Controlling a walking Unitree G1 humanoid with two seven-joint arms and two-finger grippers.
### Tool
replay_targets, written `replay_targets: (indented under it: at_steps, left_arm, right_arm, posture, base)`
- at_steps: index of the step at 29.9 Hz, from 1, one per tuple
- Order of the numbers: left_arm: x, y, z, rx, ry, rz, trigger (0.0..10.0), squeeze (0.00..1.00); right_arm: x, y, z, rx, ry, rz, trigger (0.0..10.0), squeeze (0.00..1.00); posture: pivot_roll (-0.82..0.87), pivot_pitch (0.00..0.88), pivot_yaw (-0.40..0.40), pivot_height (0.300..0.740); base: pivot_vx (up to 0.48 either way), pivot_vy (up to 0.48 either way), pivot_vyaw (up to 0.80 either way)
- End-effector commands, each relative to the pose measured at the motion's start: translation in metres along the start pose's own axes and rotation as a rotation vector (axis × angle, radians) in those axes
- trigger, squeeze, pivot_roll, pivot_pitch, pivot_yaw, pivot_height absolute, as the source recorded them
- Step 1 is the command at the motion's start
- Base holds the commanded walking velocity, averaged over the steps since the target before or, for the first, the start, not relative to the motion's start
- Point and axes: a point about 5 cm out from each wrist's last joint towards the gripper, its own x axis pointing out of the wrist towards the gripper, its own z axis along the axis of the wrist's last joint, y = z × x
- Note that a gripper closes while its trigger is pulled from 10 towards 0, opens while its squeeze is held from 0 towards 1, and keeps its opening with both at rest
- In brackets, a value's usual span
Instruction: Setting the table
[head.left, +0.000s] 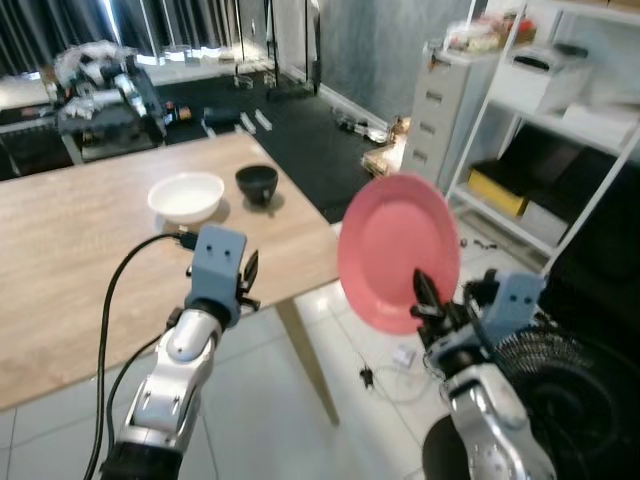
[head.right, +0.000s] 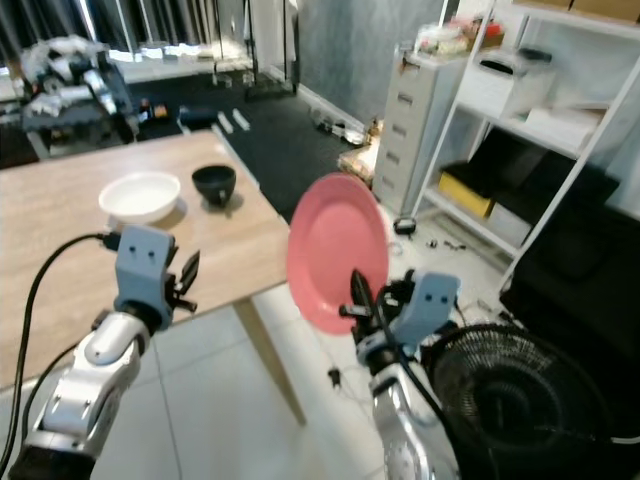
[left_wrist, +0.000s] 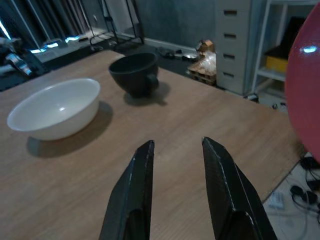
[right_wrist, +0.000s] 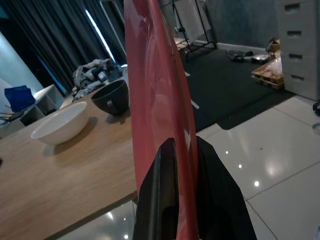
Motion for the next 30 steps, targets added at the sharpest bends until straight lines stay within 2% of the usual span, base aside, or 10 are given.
replay_targets:
  at_steps: [1, 14, 25, 30]
  left_arm:
    - [-0.004, 0.002, -0.003, -0.011, 0.012, -0.009, 10.0, 0.0]
    - [-0.007, 0.005, 0.002, -0.074, 0.008, -0.024, 10.0, 0.0]
    - [-0.008, 0.008, 0.001, -0.055, 0.027, -0.012, 10.0, 0.0]
    - [-0.008, 0.007, 0.002, -0.05, 0.028, -0.016, 10.0, 0.0]
  right_arm:
    - [-0.002, -0.002, -0.002, -0.012, 0.003, -0.014, 10.0, 0.0]
    - [0.0, -0.006, -0.004, 0.003, 0.022, -0.009, 10.0, 0.0]
    - [0.001, -0.012, -0.007, 0.037, 0.034, -0.061, 10.0, 0.0]
    - [0.002, -0.018, -0.007, 0.045, 0.038, -0.108, 10.0, 0.0]
  posture:
    - [0.06, 0.062, 0.125, 0.74]
    - [0.06, 0.067, 0.123, 0.74]
    - [0.07, 0.075, 0.121, 0.74]
    - [0.07, 0.076, 0.121, 0.74]
  base:
    - [0.0, 0.0, 0.0]
    - [0.0, 0.0, 0.0]
    - [0.0, 0.0, 0.0]
    - [0.0, 0.0, 0.8]
